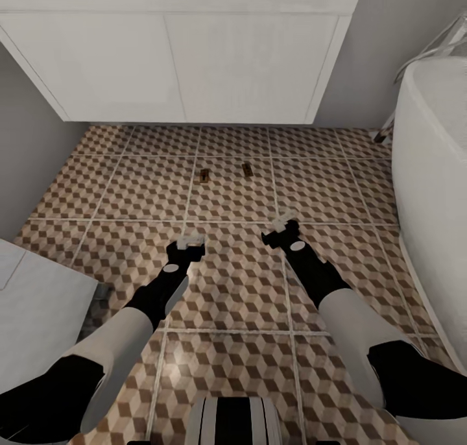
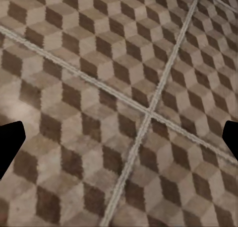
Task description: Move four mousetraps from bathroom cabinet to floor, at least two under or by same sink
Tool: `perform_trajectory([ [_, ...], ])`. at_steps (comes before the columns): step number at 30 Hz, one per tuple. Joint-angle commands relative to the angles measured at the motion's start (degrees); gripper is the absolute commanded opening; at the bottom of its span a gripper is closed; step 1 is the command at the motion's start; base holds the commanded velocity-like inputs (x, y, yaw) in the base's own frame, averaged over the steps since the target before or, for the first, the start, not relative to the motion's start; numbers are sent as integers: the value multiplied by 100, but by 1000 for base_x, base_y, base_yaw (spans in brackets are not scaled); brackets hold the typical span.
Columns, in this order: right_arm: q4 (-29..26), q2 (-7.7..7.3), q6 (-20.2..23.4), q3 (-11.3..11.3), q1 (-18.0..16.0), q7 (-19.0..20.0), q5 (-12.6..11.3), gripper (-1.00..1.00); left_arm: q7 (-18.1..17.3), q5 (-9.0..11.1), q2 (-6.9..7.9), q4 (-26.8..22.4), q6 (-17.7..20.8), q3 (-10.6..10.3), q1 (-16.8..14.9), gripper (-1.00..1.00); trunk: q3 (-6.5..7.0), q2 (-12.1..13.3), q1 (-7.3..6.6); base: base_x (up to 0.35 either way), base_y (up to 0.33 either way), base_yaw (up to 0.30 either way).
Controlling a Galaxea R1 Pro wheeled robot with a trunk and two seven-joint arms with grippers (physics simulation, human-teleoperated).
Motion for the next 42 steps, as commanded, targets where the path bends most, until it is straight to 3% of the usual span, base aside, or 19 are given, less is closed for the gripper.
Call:
perform_trajectory([
  [1, -12, -9, 22, 0, 24, 23, 60, 100, 49, 60, 11, -4, 4, -47, 26, 100, 20, 0, -3, 0, 0, 0],
  [8, -12, -144, -120, -4, 426, 31, 55, 100, 45, 60, 123, 9, -7, -44, 390, 100, 175, 10, -21, 0, 0, 0],
  [21, -9, -211, -474, -7, 861, 32, 51, 100, 39, 60, 152, 394, -361, -41, 710, 100, 463, 27, -55, 0, 0, 0],
  [42, 23, -511, -1069, -9, 1550, 34, 45, 100, 39, 60, 261, 660, -509, -40, 1339, 100, 928, 55, -109, 0, 0, 0],
])
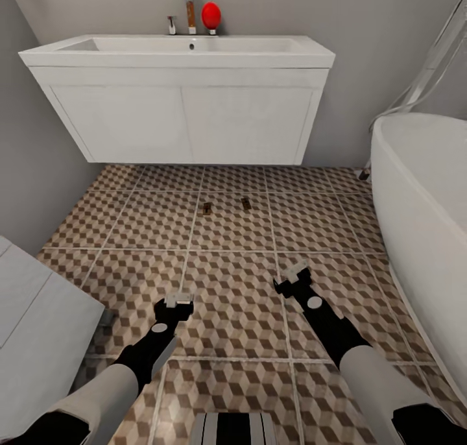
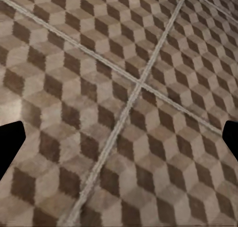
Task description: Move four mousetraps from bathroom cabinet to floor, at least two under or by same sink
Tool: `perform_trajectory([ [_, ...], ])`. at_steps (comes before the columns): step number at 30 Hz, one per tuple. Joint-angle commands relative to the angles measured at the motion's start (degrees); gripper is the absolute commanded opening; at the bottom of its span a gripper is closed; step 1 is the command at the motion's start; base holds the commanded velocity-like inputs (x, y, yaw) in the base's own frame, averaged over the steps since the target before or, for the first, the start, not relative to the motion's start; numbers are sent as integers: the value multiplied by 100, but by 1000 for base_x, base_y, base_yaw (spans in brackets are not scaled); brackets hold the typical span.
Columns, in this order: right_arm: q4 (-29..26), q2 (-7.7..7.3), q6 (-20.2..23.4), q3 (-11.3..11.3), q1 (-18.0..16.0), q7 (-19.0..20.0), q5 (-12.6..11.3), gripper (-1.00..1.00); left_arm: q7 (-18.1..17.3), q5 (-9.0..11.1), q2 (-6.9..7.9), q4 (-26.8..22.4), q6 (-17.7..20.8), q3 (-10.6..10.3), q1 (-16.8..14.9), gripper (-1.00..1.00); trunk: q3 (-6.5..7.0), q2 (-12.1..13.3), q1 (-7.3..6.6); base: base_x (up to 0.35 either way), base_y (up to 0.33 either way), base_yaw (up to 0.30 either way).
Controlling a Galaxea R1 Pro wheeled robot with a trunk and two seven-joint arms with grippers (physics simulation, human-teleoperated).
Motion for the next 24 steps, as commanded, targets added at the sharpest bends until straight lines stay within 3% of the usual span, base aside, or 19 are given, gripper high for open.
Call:
perform_trajectory([
  [1, 31, -7, -42, 0, 31, 11, 59, 100, 39, 60, 7, 28, -52, -47, 18, 100, 20, 0, -3, 0, 0, 0],
  [10, 1146, -92, -1010, -43, 171, -16, -145, 100, 39, 60, 117, 446, -388, -44, 316, 100, 211, 90, -65, 0, 0, 0],
  [19, 1717, -136, -1281, -52, 177, -21, -200, 100, 32, 60, 193, 699, -522, -44, 512, 100, 372, 451, -263, 0, 0, 0],
  [21, 1818, -138, -1371, -52, 177, -25, -203, 100, 31, 60, 200, 770, -661, -43, 550, 100, 408, 531, -307, 0, 0, 0],
  [24, 2019, -153, -1590, -53, 177, -35, -206, 100, 31, 59, 212, 1022, -1214, -44, 605, 100, 462, 651, -373, 0, 0, 0],
])
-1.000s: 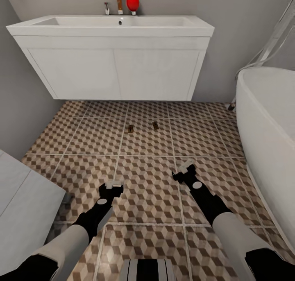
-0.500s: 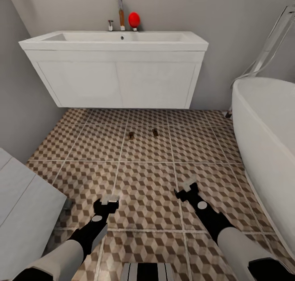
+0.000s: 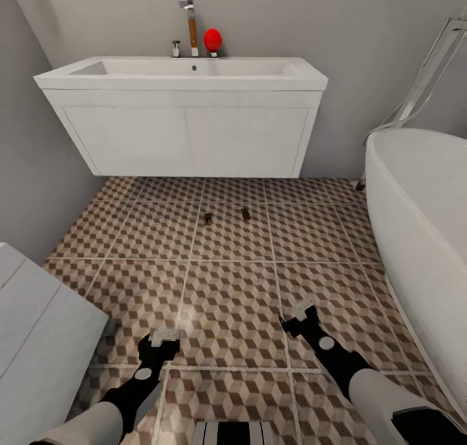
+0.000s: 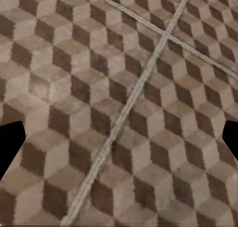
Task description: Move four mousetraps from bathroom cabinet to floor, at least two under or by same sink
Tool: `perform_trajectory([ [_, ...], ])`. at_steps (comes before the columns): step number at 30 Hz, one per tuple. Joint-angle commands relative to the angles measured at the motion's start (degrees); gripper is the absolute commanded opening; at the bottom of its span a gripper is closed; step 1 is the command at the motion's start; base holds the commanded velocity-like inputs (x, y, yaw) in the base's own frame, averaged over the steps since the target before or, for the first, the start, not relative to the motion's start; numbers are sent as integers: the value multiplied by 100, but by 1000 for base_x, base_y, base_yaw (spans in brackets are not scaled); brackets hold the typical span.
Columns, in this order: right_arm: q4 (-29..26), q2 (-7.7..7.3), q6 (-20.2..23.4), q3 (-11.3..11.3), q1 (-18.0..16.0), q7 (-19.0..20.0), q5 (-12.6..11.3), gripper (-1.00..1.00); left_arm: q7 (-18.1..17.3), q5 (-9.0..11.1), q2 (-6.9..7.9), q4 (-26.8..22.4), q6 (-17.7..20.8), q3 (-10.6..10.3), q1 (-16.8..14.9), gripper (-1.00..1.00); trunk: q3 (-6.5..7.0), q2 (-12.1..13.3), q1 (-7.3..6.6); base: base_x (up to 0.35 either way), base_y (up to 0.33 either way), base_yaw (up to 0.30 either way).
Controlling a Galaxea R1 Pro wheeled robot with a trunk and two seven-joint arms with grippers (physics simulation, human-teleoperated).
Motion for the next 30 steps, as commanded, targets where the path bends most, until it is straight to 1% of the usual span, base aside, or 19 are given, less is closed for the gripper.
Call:
perform_trajectory([
  [1, 53, -6, -65, 13, -2, 8, 2, 100, 26, 60, 3, 103, -216, -52, 6, 100, 15, 40, -23, 0, 0, 0],
  [2, 144, -11, -150, 13, -2, 4, 1, 100, 26, 60, 3, 326, -615, -53, 19, 100, 33, 80, -45, 0, 0, 0],
  [6, 301, -15, -259, 13, -2, -1, -2, 100, 26, 56, -8, 795, -1333, -58, 33, 100, 105, 241, -133, 0, 0, 0],
  [9, 416, -21, -316, 11, -2, -4, -5, 100, 26, 54, -16, 1062, -1697, -61, 38, 100, 159, 361, -199, 0, 0, 0],
  [10, 632, -75, -545, 13, -2, -6, -22, 100, 26, 52, -22, 1381, -2018, -64, 47, 100, 177, 401, -221, 0, 0, 0],
  [15, 861, -128, -807, 13, -2, -6, -68, 100, 26, 55, -24, 1497, -2158, -65, 125, 100, 266, 602, -331, 0, 0, 0],
  [21, 1171, -211, -1139, 13, -1, -8, -151, 100, 26, 58, -31, 1563, -2657, -65, 334, 100, 374, 842, -463, 0, 0, 0],
  [27, 1250, -267, -1349, 16, 22, -8, -169, 100, 26, 53, -31, 1608, -2821, -65, 477, 100, 482, 1083, -594, 0, 0, 0],
  [30, 1267, -291, -1412, 14, 99, -7, -173, 100, 26, 52, -27, 1619, -2918, -65, 590, 100, 536, 1203, -660, 0, 0, 0],
])
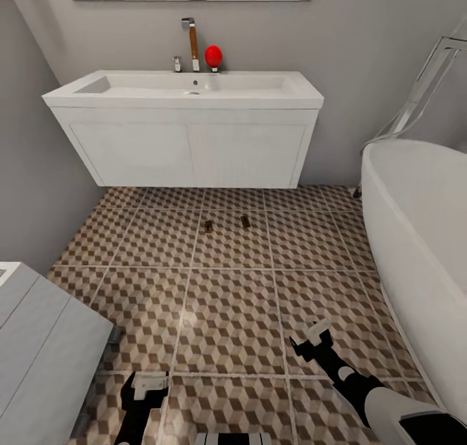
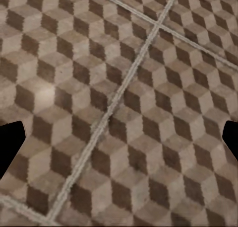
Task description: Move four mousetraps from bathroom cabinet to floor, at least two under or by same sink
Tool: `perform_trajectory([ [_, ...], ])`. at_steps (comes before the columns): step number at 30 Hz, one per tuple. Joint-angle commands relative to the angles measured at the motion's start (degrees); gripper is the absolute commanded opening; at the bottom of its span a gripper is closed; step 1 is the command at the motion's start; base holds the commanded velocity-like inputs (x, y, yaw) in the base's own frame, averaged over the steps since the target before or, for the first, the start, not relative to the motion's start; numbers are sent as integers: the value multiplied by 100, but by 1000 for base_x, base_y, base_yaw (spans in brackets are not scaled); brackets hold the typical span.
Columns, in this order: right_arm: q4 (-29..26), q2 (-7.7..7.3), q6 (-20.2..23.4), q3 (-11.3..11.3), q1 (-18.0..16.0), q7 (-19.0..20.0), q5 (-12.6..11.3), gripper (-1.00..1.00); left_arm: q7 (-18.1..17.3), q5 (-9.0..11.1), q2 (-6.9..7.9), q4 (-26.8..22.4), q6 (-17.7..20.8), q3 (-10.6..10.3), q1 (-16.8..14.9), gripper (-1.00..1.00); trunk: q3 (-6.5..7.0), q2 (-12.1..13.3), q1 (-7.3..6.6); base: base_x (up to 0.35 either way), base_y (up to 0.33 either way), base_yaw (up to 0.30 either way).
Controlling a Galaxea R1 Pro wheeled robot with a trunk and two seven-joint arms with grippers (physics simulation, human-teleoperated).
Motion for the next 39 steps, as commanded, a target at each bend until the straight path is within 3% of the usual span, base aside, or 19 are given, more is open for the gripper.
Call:
perform_trajectory([
  [1, 5, -6, -27, 43, 20, 17, -44, 100, 1, 56, -2, 24, -72, -52, 20, 100, 15, 40, -23, 0, 0, 0],
  [8, 14, -18, -194, 49, 272, 11, -51, 100, 1, 55, 13, 42, -384, -51, 185, 100, 141, 321, -177, 0, 0, 0],
  [23, 17, -4, -769, 43, 821, 3, -108, 100, -130, 48, -14, 52, -454, -52, 227, 100, 410, 922, -507, 0, 0, 0],
  [31, 23, 24, -896, 44, 962, -37, -531, 100, -721, 50, -32, 39, -479, -52, 227, 100, 554, 1243, -682, 0, 0, 0],
  [36, 23, 38, -925, 50, 1039, -97, -915, 100, -880, 53, -35, 28, -487, -52, 228, 100, 643, 1444, -792, 0, 0, 0],
  [39, 24, 39, -931, 50, 1081, -113, -996, 100, -900, 53, -34, 33, -485, -52, 228, 100, 697, 1564, -858, 0, 0, 0],
])
